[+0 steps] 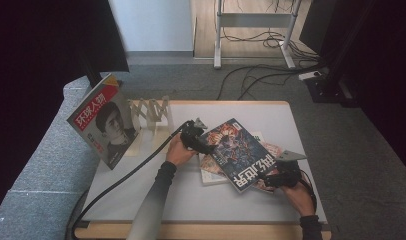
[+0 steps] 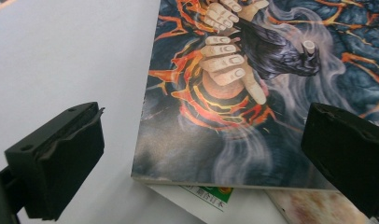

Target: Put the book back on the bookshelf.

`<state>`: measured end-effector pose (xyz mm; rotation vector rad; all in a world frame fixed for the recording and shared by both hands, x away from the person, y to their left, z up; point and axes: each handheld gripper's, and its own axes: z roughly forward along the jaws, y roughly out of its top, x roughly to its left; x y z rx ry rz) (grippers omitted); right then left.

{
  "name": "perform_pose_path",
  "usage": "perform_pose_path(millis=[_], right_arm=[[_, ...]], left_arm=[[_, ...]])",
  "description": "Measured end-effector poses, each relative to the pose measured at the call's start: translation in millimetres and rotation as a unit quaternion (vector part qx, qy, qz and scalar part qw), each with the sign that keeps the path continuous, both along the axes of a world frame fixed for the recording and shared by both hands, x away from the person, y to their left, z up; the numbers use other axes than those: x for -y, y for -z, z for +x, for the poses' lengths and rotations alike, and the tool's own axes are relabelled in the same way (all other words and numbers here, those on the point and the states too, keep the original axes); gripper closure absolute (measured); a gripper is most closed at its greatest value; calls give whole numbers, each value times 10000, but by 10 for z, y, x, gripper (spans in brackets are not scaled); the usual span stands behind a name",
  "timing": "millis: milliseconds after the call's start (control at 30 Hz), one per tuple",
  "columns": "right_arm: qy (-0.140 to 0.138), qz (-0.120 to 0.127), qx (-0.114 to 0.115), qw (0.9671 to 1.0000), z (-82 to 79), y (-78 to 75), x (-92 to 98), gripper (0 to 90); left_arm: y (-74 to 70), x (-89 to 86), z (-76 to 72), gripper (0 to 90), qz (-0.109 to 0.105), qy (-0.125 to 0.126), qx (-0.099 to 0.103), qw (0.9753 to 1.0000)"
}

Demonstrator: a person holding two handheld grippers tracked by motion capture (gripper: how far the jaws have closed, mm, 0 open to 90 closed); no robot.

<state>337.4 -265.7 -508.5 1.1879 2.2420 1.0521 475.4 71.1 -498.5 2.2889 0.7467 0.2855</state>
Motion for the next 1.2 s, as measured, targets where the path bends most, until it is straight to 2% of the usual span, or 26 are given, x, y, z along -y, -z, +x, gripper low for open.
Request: perform_pose_path(millis=[200, 333, 467, 500, 700, 833, 1000, 1067, 1200], right_arm=[[19, 8, -97, 10000, 121, 7, 16, 18], [-5, 142, -193, 9997, 180, 29, 33, 4], [-52, 240, -251, 9994, 208, 43, 34, 6], [-74, 242, -261, 9993, 214, 43, 34, 6], [-120, 245, -291, 9992, 238, 42, 24, 3], [-117, 258, -307, 9991, 245, 44, 19, 2], [-111, 264, -330, 9990, 247, 44, 19, 2], [-111, 266, -333, 9990, 247, 44, 19, 2], [-116, 293, -315, 9990, 243, 50, 25, 7]], left_arm=[[58, 2, 47, 0, -218, 25, -100, 9997], [71, 7, 53, 0, -274, 87, -154, 9995], [99, 5, 72, 0, -401, 176, -312, 9986], [115, 14, 71, 0, -469, 249, -382, 9979], [138, 0, 109, 0, -584, 230, -517, 9967], [180, -13, 151, 0, -790, 173, -785, 9936], [192, -22, 164, 0, -839, 131, -915, 9922], [208, -13, 161, 0, -889, 179, -1042, 9904], [205, -10, 152, 0, -887, 159, -1028, 9906]])
